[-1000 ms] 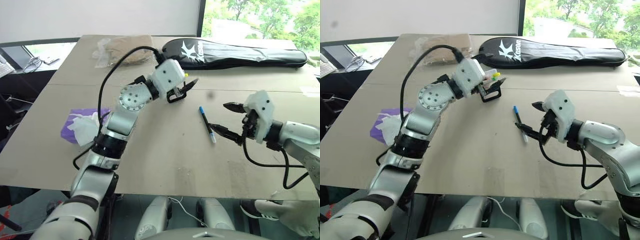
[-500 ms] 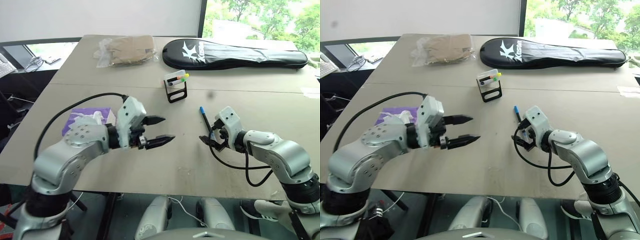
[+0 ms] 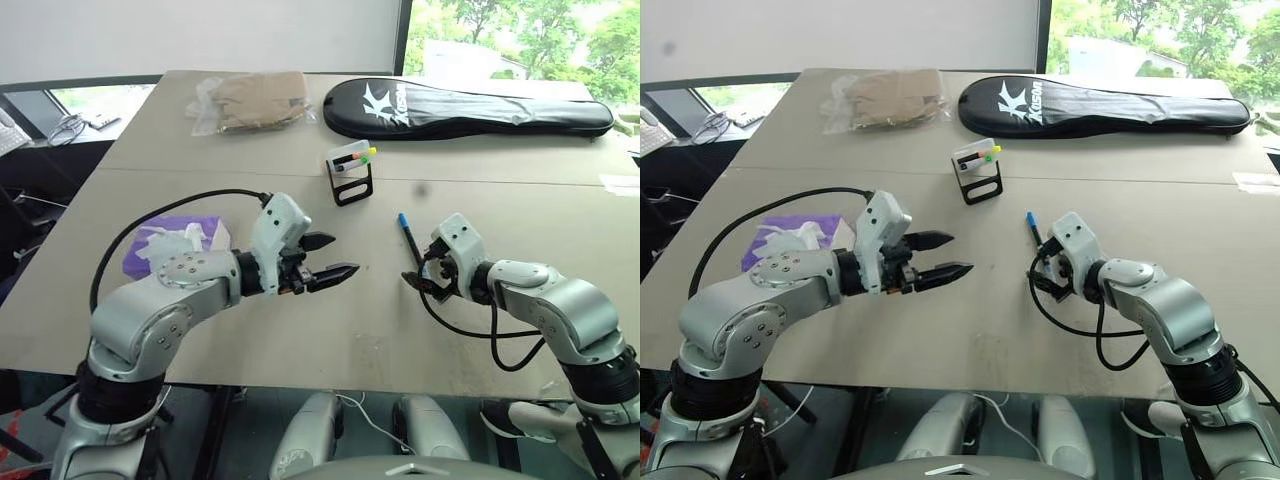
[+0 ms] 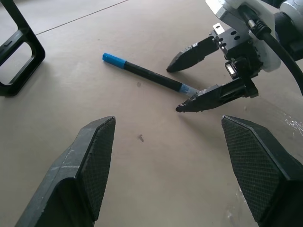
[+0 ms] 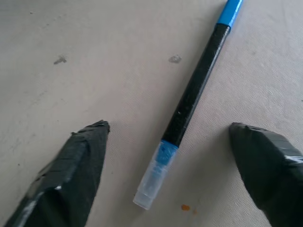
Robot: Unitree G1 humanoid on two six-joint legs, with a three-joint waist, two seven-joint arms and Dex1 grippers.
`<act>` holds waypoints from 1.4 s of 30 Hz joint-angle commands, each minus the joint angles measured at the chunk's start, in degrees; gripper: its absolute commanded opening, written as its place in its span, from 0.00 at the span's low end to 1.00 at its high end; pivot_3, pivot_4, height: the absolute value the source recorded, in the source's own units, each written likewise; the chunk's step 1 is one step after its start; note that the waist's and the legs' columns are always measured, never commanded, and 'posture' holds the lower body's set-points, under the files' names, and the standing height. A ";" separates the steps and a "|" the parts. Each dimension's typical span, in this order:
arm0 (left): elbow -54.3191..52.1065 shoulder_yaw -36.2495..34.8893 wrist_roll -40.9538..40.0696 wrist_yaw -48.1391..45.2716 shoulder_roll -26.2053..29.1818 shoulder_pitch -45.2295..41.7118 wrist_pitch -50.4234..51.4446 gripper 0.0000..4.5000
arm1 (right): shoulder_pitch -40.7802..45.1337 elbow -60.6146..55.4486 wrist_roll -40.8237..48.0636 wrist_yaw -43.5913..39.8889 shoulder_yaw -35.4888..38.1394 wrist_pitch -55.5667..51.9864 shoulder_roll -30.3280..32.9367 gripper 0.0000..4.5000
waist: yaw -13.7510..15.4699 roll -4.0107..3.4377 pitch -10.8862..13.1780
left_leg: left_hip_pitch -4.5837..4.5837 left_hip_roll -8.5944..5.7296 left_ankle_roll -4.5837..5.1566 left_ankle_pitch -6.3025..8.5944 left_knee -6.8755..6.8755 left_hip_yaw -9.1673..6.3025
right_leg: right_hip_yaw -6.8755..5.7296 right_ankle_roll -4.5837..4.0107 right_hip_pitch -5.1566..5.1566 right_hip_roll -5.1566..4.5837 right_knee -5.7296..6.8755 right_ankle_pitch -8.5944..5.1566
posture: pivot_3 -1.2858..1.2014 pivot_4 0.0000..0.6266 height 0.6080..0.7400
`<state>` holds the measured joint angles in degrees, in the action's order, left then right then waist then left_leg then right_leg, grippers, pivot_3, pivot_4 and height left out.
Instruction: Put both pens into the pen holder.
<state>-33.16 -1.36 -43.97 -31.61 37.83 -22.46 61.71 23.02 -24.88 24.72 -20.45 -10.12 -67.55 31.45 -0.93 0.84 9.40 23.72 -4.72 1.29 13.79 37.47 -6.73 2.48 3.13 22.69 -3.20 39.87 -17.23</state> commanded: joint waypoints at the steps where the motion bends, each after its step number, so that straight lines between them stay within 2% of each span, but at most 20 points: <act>1: 0.32 -0.67 -1.42 1.98 -0.55 -2.22 3.18 0.82 | -0.51 -1.30 0.02 0.25 -0.12 -2.22 -0.71 0.55 | -0.03 0.03 -0.04 | 0.00 0.00 0.00 0.00 0.00 0.00 | -0.01 0.00 0.00 0.00 0.00 0.00 | 0.52 0.24 1.00; 6: 4.29 -1.82 -3.71 6.95 -5.32 -5.83 11.09 0.82 | 0.63 -1.73 0.46 0.60 1.31 -3.23 -3.26 0.07 | -0.11 0.03 -0.06 | -0.02 0.00 0.00 0.00 0.00 0.05 | -0.04 0.00 0.01 0.02 0.01 0.00 | 0.52 0.24 1.00; 9: 8.46 -3.60 -4.08 11.67 -10.96 -9.17 17.07 0.82 | 1.18 -2.32 2.37 -0.74 2.95 -5.21 -4.32 0.07 | -0.06 0.07 -0.08 | -0.01 0.00 0.00 0.00 0.02 0.03 | -0.09 0.00 0.00 0.02 0.01 0.00 | 0.52 0.24 1.00; 10: 9.85 -4.55 -4.05 13.52 -13.25 -10.27 19.20 0.82 | 1.37 -2.76 3.13 -1.23 3.32 -5.95 -4.51 0.20 | -0.05 0.06 -0.08 | -0.01 -0.01 0.00 0.00 0.02 0.05 | -0.09 0.00 0.01 0.02 0.02 0.00 | 0.52 0.24 1.00; 12: 12.05 -6.17 -2.95 17.16 -17.34 -12.26 22.38 0.82 | 2.00 -3.47 4.36 -1.56 3.91 -7.45 -5.26 0.33 | 0.01 0.08 -0.08 | 0.01 -0.02 0.00 0.00 0.04 0.04 | -0.12 0.00 0.01 0.02 0.01 0.00 | 0.52 0.24 1.00; 16: 16.42 -7.07 2.06 27.03 -24.06 -17.91 29.75 0.82 | 3.11 -6.66 6.65 -1.84 5.55 -8.28 -6.85 0.77 | -0.05 0.09 -0.08 | 0.01 -0.02 0.00 0.00 0.05 0.05 | -0.11 0.00 0.02 0.02 0.04 0.00 | 0.52 0.24 1.00; 19: 24.34 -9.84 -0.41 33.64 -28.67 -21.94 30.79 0.82 | 2.23 -10.48 6.30 -4.64 5.53 -2.65 -3.44 0.77 | 0.11 0.09 -0.09 | 0.02 -0.03 -0.01 0.00 0.08 0.04 | -0.12 0.01 0.02 0.01 0.03 0.00 | 0.52 0.24 1.00; 22: 35.42 -15.58 0.61 44.55 -36.38 -28.33 30.79 0.82 | -3.45 -15.96 4.14 -12.20 7.12 8.97 5.70 0.77 | 0.72 0.15 -0.09 | 0.08 -0.09 0.00 0.00 0.12 0.00 | -0.17 0.02 0.02 -0.04 -0.02 0.00 | 0.52 0.24 1.00; 25: 44.27 -19.10 1.30 50.94 -41.30 -33.65 30.79 0.82 | -9.67 -18.13 6.67 -18.28 13.67 13.52 12.06 0.77 | 1.66 0.29 -0.03 | 0.20 -0.14 0.00 0.01 0.31 -0.06 | -0.28 0.05 -0.01 -0.06 -0.04 -0.01 | 0.52 0.24 1.00; 29: 53.50 -21.08 3.53 53.65 -44.02 -38.95 30.79 0.82 | -18.32 -19.46 8.65 -23.19 22.32 16.87 16.62 0.77 | 1.58 0.32 -0.04 | 0.17 -0.09 0.01 0.01 0.33 0.06 | -0.16 0.06 -0.02 -0.02 0.02 0.00 | 0.52 0.24 1.00; 33: 60.39 -20.27 7.40 53.81 -44.80 -42.42 30.79 0.82 | -23.45 -21.11 8.27 -22.35 26.15 18.50 17.32 0.77 | 1.47 0.32 -0.04 | 0.10 -0.03 0.00 0.01 0.29 0.15 | -0.07 0.06 -0.01 0.04 0.08 0.00 | 0.52 0.24 1.00; 38: 68.51 -19.47 14.91 53.40 -46.83 -44.92 28.12 0.82 | -26.77 -25.10 7.53 -16.91 26.42 18.04 14.69 0.77 | 1.79 0.38 -0.30 | 0.05 -0.05 0.00 0.01 0.32 0.13 | -0.10 0.07 -0.10 0.00 0.05 0.00 | 0.52 0.24 1.00; 40: 70.64 -19.45 16.07 52.28 -47.75 -45.84 27.09 0.70 | -27.73 -26.60 7.65 -15.23 26.22 17.56 13.78 0.79 | 1.80 0.37 -0.44 | -0.02 -0.05 -0.01 0.01 0.32 0.14 | -0.10 0.07 -0.17 0.00 0.04 0.00 | 0.52 0.24 1.00; 42: 72.12 -18.24 17.29 50.87 -48.25 -46.60 26.12 0.54 | -29.04 -27.98 7.62 -13.62 26.00 17.15 13.03 0.79 | 1.93 0.39 -0.52 | -0.08 -0.05 -0.01 0.01 0.32 0.09 | -0.14 0.08 -0.26 -0.01 0.05 0.00 | 0.52 0.24 1.00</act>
<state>35.72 -21.48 -28.36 20.37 -8.78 -69.63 88.46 -5.71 -50.20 32.00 -35.53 14.69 -50.22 44.74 1.00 1.23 8.88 23.63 -4.78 1.28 13.80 37.79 -6.69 2.33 3.21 22.40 -3.22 39.92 -17.23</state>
